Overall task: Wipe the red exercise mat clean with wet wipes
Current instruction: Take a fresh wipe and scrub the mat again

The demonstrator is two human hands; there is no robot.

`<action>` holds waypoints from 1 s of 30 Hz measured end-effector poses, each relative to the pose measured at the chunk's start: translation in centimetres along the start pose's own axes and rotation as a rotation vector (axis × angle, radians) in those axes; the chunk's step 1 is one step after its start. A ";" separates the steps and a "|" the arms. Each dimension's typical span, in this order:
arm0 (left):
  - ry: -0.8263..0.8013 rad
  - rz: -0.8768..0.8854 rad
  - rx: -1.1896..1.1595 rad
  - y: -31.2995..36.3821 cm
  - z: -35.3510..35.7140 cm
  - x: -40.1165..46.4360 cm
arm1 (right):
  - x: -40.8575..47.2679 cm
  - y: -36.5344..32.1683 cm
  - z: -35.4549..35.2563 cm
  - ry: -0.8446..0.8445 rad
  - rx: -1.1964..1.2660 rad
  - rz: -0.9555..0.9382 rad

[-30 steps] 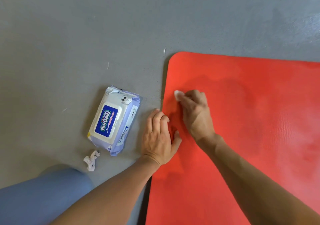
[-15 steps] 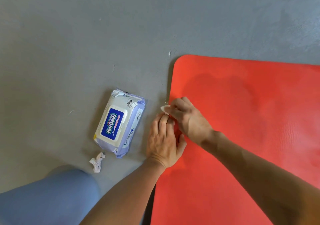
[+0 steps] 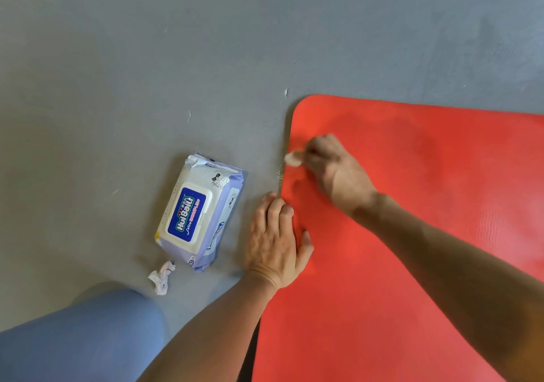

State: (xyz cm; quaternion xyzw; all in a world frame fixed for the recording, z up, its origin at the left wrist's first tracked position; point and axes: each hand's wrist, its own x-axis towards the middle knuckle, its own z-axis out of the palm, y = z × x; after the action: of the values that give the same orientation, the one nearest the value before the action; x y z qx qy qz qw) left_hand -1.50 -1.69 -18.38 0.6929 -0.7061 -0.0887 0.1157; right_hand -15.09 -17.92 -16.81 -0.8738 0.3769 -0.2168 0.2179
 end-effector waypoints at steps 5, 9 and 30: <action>0.004 0.000 0.000 0.1 -0.1 -0.1 | 3.6 2.0 -0.9 0.349 0.020 0.555; 0.003 -0.004 0.001 0.1 0.0 -0.1 | 1.9 -2.4 1.7 0.110 0.065 0.217; 0.024 0.025 -0.016 -0.3 0.1 0.0 | 3.6 4.3 -3.5 0.372 -0.124 0.737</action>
State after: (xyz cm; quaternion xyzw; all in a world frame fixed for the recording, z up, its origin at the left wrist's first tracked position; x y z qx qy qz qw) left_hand -1.21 -1.66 -18.59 0.6842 -0.7124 -0.0848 0.1309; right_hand -17.23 -24.05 -15.54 -0.6377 0.7097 -0.2555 0.1561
